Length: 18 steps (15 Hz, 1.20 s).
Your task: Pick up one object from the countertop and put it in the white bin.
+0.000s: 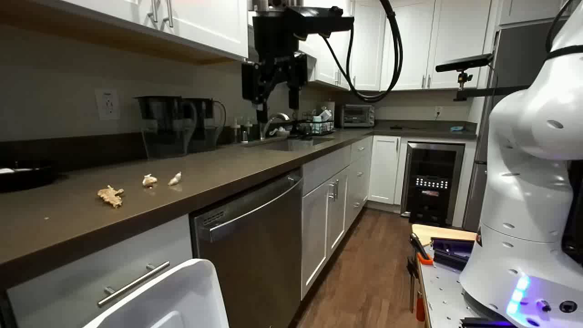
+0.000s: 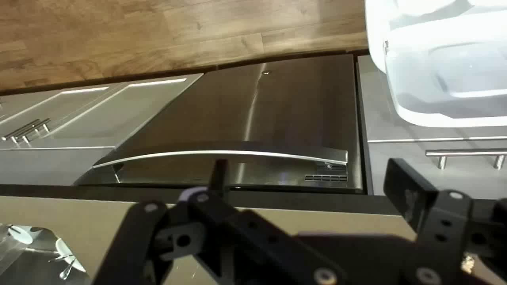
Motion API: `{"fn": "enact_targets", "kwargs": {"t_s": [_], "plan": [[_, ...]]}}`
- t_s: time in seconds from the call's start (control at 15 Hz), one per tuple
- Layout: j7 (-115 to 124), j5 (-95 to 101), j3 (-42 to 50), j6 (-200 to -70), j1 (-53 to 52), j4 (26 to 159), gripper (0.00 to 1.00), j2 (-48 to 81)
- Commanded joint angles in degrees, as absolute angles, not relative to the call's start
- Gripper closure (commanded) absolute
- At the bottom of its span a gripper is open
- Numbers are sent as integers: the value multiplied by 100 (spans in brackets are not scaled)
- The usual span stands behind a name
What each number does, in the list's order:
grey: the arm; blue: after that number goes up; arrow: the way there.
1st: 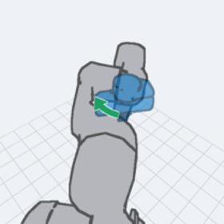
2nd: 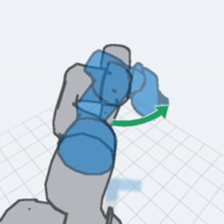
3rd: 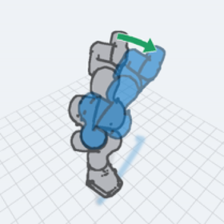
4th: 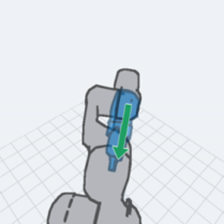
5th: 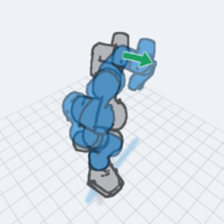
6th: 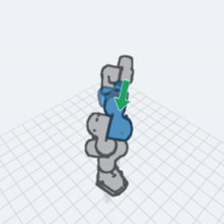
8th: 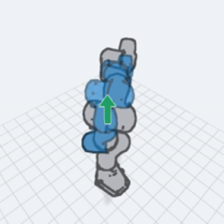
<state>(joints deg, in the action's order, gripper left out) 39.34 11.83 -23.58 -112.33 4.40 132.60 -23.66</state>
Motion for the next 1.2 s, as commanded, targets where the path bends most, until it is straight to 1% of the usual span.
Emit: {"fn": "enact_targets", "kwargs": {"t_s": [0.0, 0.6, 0.87, 1.13], "plan": [[4035, 1307, -2103, -11194, 144, 13242, 0, -2310], [4035, 1307, -2103, -11194, 144, 13242, 0, -2310], [4305, 1318, -2074, -11728, 44, 13026, 0, -1568], [5229, 1898, -2089, -12667, 52, 12434, 0, -219]]}}
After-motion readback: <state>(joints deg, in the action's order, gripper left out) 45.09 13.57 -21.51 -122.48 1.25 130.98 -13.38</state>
